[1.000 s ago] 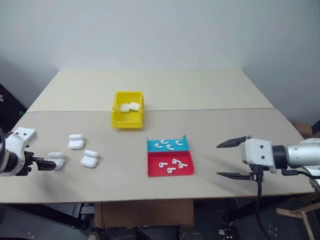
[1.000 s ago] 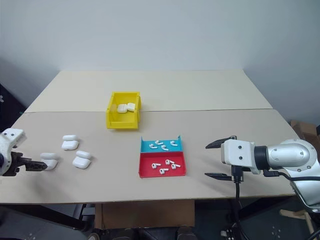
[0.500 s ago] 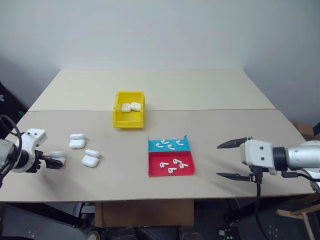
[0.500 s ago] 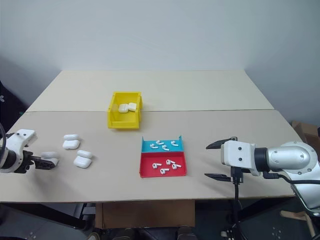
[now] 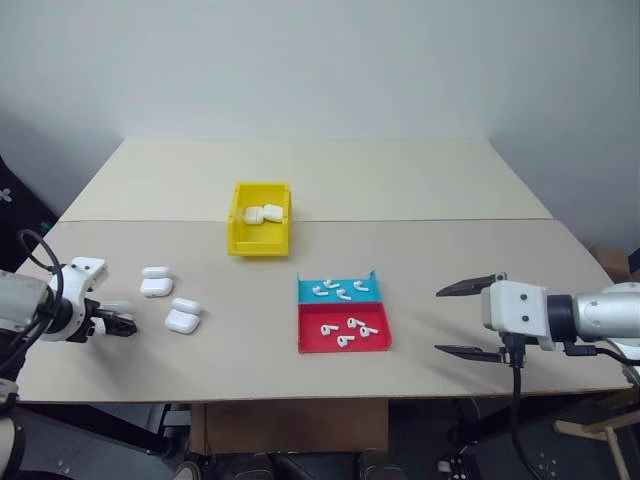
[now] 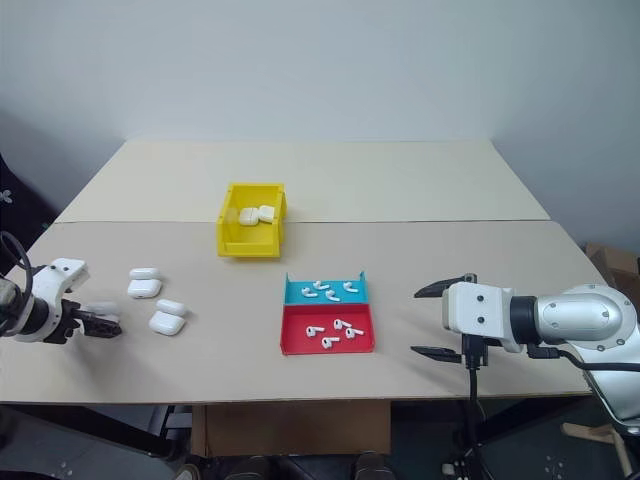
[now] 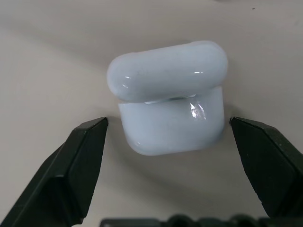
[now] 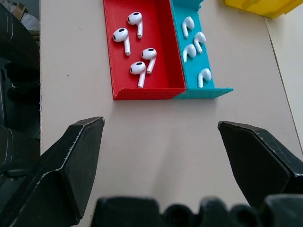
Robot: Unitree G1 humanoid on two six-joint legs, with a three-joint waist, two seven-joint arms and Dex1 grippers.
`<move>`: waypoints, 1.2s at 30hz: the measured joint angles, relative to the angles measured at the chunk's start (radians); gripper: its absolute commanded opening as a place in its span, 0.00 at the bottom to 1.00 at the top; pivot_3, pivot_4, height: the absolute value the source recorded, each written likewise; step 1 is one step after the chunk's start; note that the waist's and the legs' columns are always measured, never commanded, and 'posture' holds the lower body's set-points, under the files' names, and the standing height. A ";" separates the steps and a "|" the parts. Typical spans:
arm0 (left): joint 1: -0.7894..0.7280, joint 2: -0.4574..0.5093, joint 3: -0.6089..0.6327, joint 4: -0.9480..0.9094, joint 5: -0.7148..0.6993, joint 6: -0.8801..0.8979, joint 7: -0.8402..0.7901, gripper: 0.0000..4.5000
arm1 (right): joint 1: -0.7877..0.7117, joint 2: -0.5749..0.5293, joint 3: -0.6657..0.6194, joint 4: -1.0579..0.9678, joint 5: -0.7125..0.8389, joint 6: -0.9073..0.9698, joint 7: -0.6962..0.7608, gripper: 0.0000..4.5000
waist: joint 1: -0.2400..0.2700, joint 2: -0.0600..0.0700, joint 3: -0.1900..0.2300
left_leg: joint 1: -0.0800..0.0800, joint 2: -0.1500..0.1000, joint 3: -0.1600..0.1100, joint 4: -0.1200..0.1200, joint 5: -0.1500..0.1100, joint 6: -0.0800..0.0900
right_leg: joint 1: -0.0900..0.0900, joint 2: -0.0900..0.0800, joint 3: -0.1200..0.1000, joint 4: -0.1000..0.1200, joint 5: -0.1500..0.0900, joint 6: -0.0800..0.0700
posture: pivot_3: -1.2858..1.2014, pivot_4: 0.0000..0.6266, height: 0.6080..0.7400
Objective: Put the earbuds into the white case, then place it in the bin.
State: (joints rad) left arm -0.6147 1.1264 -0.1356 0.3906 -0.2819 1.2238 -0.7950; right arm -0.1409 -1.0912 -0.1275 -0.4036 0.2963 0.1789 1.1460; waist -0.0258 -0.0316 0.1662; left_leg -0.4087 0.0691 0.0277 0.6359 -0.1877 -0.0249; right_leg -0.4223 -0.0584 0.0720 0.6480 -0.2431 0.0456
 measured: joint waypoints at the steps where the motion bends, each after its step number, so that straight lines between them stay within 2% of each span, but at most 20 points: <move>1: -0.002 -0.003 0.000 0.000 0.003 0.002 0.000 1.00 | 0.000 0.000 0.000 0.000 0.000 0.000 0.000 0.99 | 0.001 0.000 0.000 | 0.000 0.000 0.000 0.000 0.000 0.000 | 0.000 0.000 0.000 0.000 0.000 0.000 | 0.52 0.24 1.00; 4: -0.007 -0.009 0.000 0.000 0.008 0.003 -0.001 1.00 | 0.000 0.001 0.000 0.000 0.000 0.000 0.000 0.99 | 0.006 0.000 0.000 | 0.000 0.000 0.000 0.000 0.000 0.000 | 0.000 0.000 0.000 0.000 0.000 0.000 | 0.52 0.24 1.00; 7: -0.009 -0.015 0.000 0.000 0.009 0.003 -0.005 0.87 | 0.000 0.001 0.000 0.000 -0.001 0.000 0.000 1.00 | 0.009 0.000 0.000 | 0.000 0.000 0.000 0.000 0.000 0.000 | 0.000 0.000 0.000 0.000 0.000 0.000 | 0.52 0.24 1.00; 10: -0.010 -0.022 0.000 -0.001 0.009 0.009 -0.015 0.64 | 0.000 0.001 0.000 0.000 -0.001 0.000 0.000 1.00 | 0.008 0.001 0.000 | 0.001 0.000 0.000 0.000 0.000 0.000 | 0.001 0.000 0.000 0.000 0.000 0.000 | 0.52 0.24 1.00; 11: -0.010 -0.022 0.000 -0.001 0.010 0.012 -0.013 0.61 | 0.000 0.001 0.000 0.000 -0.001 0.000 0.000 1.00 | 0.007 0.001 -0.001 | 0.001 0.000 0.000 0.000 0.000 0.000 | 0.001 0.000 0.000 0.001 0.000 0.000 | 0.52 0.24 1.00; 18: -0.004 -0.024 0.005 -0.010 0.014 0.015 -0.009 0.61 | 0.000 0.001 0.000 -0.001 -0.001 0.000 -0.001 1.00 | 0.006 0.002 -0.001 | 0.002 0.000 0.000 0.000 0.000 0.000 | 0.001 0.000 0.000 0.001 0.000 0.000 | 0.52 0.24 1.00; 22: 0.048 -0.024 0.054 -0.087 0.014 -0.005 0.022 0.61 | -0.006 0.001 0.000 -0.001 -0.002 0.000 -0.001 1.00 | 0.007 0.001 -0.001 | 0.000 0.000 0.000 0.000 0.000 0.000 | 0.000 0.000 0.000 0.001 0.000 0.000 | 0.52 0.24 1.00; 25: 0.064 -0.022 0.121 -0.153 0.010 -0.008 0.047 0.61 | -0.016 0.001 -0.002 0.001 -0.002 0.000 -0.002 1.00 | 0.010 0.000 0.000 | -0.001 0.000 -0.001 0.001 0.000 0.000 | 0.000 0.000 0.000 0.001 0.000 0.000 | 0.52 0.24 1.00; 30: 0.157 0.018 0.321 -0.383 -0.013 -0.098 0.058 0.61 | -0.050 -0.007 -0.039 0.007 0.002 0.002 -0.001 1.00 | 0.009 0.000 0.000 | -0.002 0.000 -0.001 0.001 0.000 0.000 | -0.001 0.000 0.000 0.000 0.002 -0.003 | 0.52 0.24 1.00; 33: 0.227 -0.062 0.470 -0.564 -0.059 -0.227 0.044 0.61 | -0.071 -0.011 -0.050 0.013 0.002 0.004 0.000 1.00 | 0.013 0.000 0.000 | -0.002 0.000 0.000 0.002 0.000 0.000 | 0.000 -0.001 -0.001 0.000 0.003 -0.004 | 0.52 0.24 1.00; 36: 0.305 -0.218 0.559 -0.736 -0.129 -0.445 -0.002 0.61 | -0.087 -0.011 -0.052 0.010 0.003 0.006 -0.001 1.00 | 0.014 0.001 0.000 | -0.001 0.000 0.000 0.002 0.000 0.000 | 0.002 -0.001 -0.001 0.000 0.004 -0.005 | 0.52 0.24 1.00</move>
State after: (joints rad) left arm -0.3099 0.9084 0.4232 -0.3456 -0.4104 0.7787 -0.7967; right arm -0.2284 -1.1025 -0.1800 -0.3937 0.2992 0.1851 1.1455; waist -0.0114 -0.0309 0.1658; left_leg -0.4096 0.0689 0.0275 0.6382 -0.1878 -0.0250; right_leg -0.4206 -0.0597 0.0711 0.6477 -0.2392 0.0401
